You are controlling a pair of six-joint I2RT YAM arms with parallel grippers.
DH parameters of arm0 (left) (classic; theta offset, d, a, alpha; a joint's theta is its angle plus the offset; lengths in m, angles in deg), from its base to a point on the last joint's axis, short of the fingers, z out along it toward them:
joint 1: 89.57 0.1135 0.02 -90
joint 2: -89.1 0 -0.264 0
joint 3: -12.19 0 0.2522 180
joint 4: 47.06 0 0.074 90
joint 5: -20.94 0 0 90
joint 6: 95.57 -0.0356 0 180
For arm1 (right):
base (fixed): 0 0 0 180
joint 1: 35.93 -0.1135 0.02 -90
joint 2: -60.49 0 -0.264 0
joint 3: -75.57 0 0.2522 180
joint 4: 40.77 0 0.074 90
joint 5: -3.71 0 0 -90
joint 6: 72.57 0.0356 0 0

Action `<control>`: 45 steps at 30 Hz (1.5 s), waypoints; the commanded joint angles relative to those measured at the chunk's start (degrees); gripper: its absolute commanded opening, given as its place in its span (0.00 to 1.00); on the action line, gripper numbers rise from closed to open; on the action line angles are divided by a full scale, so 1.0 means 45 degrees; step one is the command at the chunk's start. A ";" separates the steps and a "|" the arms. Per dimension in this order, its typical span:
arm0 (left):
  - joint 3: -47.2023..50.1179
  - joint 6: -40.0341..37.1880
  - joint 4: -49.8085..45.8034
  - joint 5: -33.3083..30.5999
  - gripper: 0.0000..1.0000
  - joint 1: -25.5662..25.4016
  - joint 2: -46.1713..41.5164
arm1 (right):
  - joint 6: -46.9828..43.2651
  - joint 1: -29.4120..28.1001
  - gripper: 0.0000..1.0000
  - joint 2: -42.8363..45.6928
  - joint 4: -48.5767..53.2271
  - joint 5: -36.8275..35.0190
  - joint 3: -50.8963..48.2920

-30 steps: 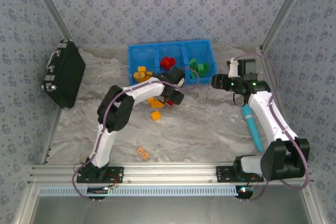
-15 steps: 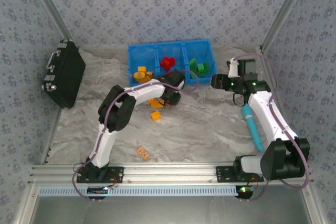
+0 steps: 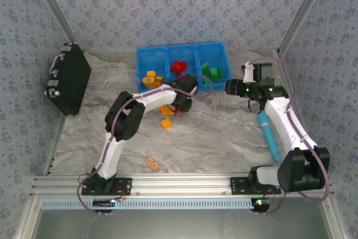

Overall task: Sort the legos into containers by color
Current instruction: Pick up the lego from the center of the table, then place the lego in the container.

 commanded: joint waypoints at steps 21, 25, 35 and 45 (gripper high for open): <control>-1.0131 0.0139 -0.2423 0.0254 0.22 0.2240 0.4055 | -0.1403 -0.3024 0.72 0.4620 -0.0461 0.0333 -0.3144; -1.0882 0.0358 -0.2417 0.0501 0.23 0.2433 0.4895 | -0.1197 -0.3820 0.72 0.5061 0.0017 -0.0168 -0.3102; -1.0863 0.0615 -0.2395 0.1191 0.55 0.2636 0.5040 | 0.0396 -0.6134 0.72 0.5141 -0.0947 -0.1116 -0.3595; -1.1247 0.0273 -0.1472 0.3073 0.62 0.2597 0.3153 | -0.2496 -0.6869 0.72 0.3945 0.0398 -0.0330 -0.1909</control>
